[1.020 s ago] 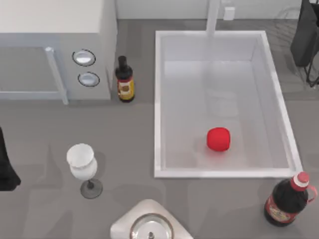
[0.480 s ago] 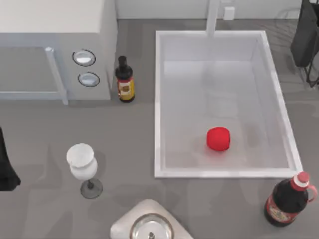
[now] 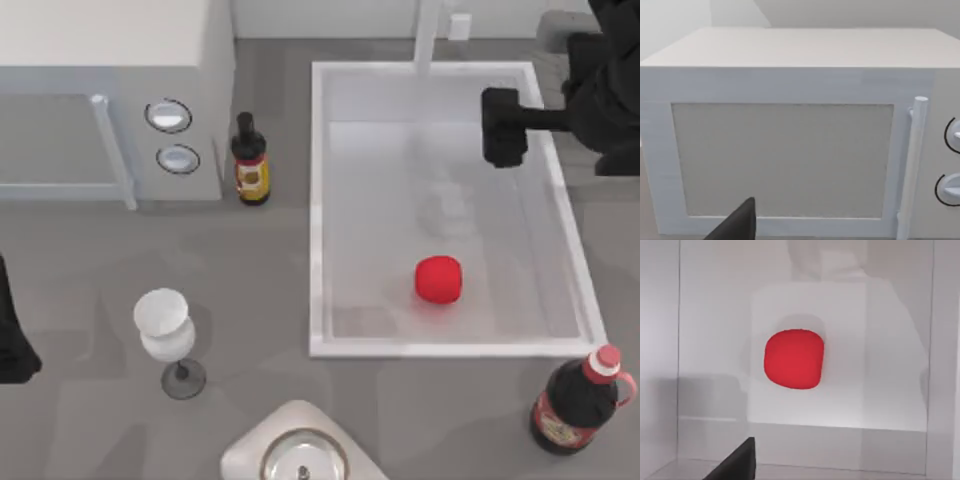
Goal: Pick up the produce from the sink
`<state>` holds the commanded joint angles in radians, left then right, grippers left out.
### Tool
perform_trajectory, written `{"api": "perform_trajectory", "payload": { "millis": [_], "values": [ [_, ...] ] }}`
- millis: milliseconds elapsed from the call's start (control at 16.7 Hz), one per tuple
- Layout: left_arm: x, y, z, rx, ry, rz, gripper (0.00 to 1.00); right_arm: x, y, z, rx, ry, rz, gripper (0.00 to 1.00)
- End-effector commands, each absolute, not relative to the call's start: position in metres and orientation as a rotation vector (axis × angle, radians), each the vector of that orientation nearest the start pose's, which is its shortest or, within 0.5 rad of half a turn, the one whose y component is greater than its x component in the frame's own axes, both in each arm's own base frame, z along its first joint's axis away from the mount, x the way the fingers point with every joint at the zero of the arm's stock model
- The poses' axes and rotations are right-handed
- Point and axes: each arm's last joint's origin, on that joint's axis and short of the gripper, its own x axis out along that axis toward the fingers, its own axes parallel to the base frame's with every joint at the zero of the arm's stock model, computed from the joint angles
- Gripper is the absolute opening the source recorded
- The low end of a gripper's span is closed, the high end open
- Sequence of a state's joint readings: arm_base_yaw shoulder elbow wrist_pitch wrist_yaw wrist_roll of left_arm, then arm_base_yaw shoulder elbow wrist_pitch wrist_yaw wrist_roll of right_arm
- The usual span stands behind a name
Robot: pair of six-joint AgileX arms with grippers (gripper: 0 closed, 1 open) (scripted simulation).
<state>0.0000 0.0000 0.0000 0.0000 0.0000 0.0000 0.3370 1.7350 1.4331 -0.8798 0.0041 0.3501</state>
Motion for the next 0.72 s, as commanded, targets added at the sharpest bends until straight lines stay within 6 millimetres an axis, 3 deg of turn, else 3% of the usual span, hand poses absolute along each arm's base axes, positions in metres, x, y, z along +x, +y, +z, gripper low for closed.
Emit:
{"api": "perform_trajectory", "payload": {
  "millis": [300,540,720],
  "values": [
    [0.106,-0.001,0.160,0.000,0.000,0.000,1.00,0.387,0.174,0.199,0.048,1.445,0.036,1.00],
    [0.106,-0.001,0.160,0.000,0.000,0.000,1.00,0.402,0.198,0.166,0.015,1.551,0.000,1.00],
    [0.106,-0.001,0.160,0.000,0.000,0.000,1.00,0.404,0.202,0.159,0.008,1.571,-0.008,1.00]
  ]
}}
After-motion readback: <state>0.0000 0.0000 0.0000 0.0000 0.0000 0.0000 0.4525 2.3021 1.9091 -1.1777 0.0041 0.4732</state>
